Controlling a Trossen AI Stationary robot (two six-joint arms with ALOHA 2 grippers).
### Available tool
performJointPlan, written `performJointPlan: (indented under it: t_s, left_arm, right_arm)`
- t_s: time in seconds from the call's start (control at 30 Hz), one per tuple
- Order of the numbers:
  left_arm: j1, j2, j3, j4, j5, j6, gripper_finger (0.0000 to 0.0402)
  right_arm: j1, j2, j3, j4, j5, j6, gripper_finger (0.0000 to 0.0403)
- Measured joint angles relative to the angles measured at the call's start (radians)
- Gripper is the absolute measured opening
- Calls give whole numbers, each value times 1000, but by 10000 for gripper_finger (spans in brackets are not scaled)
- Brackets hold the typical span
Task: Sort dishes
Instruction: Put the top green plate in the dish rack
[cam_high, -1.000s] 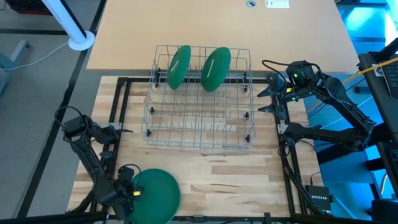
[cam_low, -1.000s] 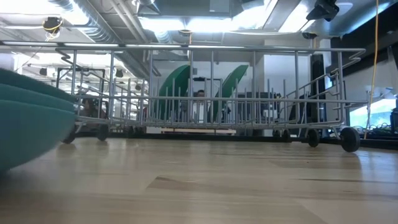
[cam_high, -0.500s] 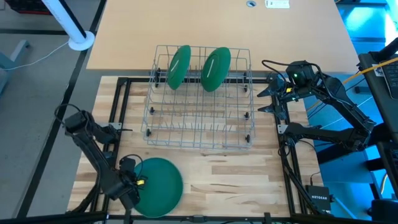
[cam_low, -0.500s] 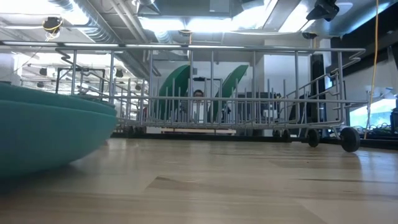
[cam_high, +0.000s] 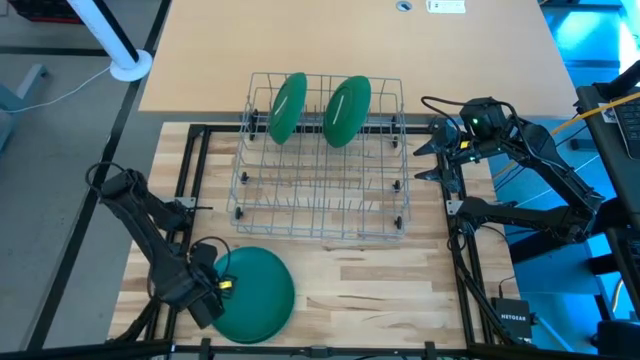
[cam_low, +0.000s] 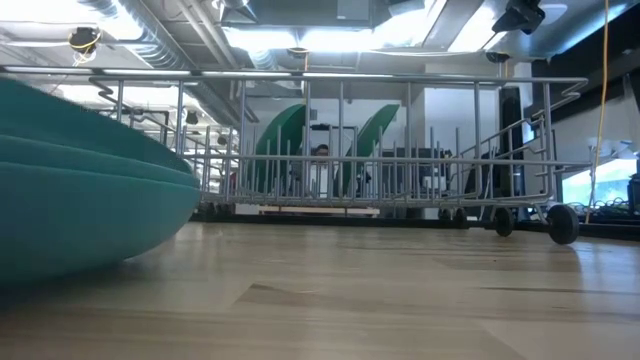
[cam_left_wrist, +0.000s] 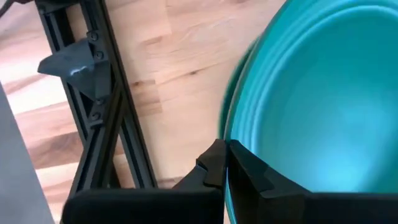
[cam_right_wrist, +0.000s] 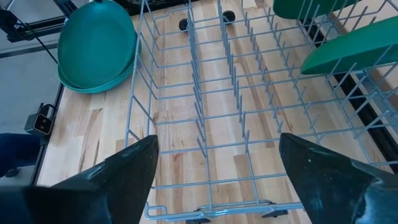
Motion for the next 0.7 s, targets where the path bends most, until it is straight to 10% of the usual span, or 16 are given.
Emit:
performJointPlan:
  t_s: [0.7]
  left_arm:
    - [32,-4,235,-69,-179,87,1]
  right_arm:
    - [0,0,0,59,10,-10,340]
